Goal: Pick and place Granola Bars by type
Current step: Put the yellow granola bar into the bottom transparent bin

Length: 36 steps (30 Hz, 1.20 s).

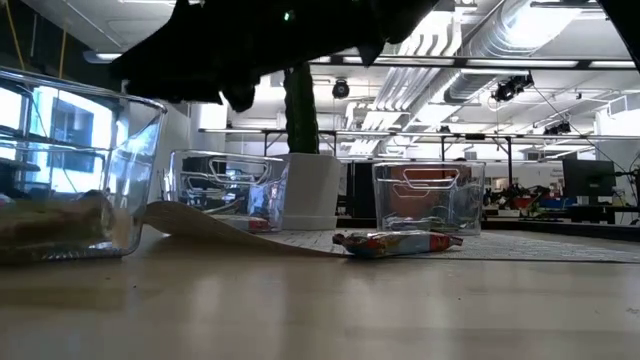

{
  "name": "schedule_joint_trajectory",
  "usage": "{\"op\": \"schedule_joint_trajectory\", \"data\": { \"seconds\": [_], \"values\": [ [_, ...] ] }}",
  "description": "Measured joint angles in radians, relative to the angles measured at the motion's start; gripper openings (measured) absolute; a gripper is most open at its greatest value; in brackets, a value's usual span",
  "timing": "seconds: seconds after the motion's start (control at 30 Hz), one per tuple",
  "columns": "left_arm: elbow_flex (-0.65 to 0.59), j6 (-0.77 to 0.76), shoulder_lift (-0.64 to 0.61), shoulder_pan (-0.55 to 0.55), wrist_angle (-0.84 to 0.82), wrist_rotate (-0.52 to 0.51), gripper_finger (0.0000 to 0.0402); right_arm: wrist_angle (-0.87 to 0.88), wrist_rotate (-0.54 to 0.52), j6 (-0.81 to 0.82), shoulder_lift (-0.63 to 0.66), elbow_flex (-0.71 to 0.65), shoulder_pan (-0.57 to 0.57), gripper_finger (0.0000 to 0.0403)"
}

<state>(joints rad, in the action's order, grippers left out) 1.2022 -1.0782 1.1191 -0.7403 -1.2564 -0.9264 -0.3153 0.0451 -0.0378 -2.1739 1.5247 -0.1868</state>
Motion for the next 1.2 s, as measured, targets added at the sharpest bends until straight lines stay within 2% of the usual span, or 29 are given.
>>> {"op": "schedule_joint_trajectory", "data": {
  "seconds": [0.13,0.23,0.37,0.47,0.57,0.67,0.8,0.87,1.07,1.2],
  "values": [
    [0.0,0.0,0.0,0.0,-0.001,0.001,0.0001,0.113,0.015,-0.015,0.104,-0.001,-0.02,0.0165],
    [0.0,0.0,0.0,0.0,-0.002,0.002,0.0001,0.31,-0.004,-0.013,0.217,0.001,-0.051,0.0165],
    [0.0,0.006,0.0,0.0,-0.003,0.003,0.0001,0.565,-0.194,0.014,0.331,0.001,-0.127,0.0165],
    [0.0,0.007,0.004,0.0,-0.003,0.002,0.0001,0.773,-0.326,0.17,0.378,0.001,-0.193,0.0166],
    [0.0,0.007,0.006,0.0,-0.002,0.0,0.0001,0.992,-0.341,0.429,0.393,0.001,-0.246,0.0166],
    [-0.001,0.007,0.009,0.0,-0.001,-0.013,0.0001,1.2,-0.288,0.745,0.396,0.001,-0.294,0.0166],
    [-0.002,0.0,0.009,0.0,0.003,-0.061,0.0001,1.375,-0.116,1.155,0.396,-0.03,-0.352,0.0166],
    [-0.002,-0.001,0.009,0.0,0.006,-0.097,0.0001,1.423,-0.03,1.292,0.396,-0.051,-0.389,0.0166],
    [-0.002,-0.005,0.009,0.0,0.038,-0.176,0.0001,1.35,0.128,1.556,0.396,-0.165,-0.506,0.0165],
    [-0.002,-0.003,0.009,0.0,0.046,-0.241,0.0001,1.254,0.121,1.688,0.395,-0.248,-0.573,0.0165]
  ]
}}
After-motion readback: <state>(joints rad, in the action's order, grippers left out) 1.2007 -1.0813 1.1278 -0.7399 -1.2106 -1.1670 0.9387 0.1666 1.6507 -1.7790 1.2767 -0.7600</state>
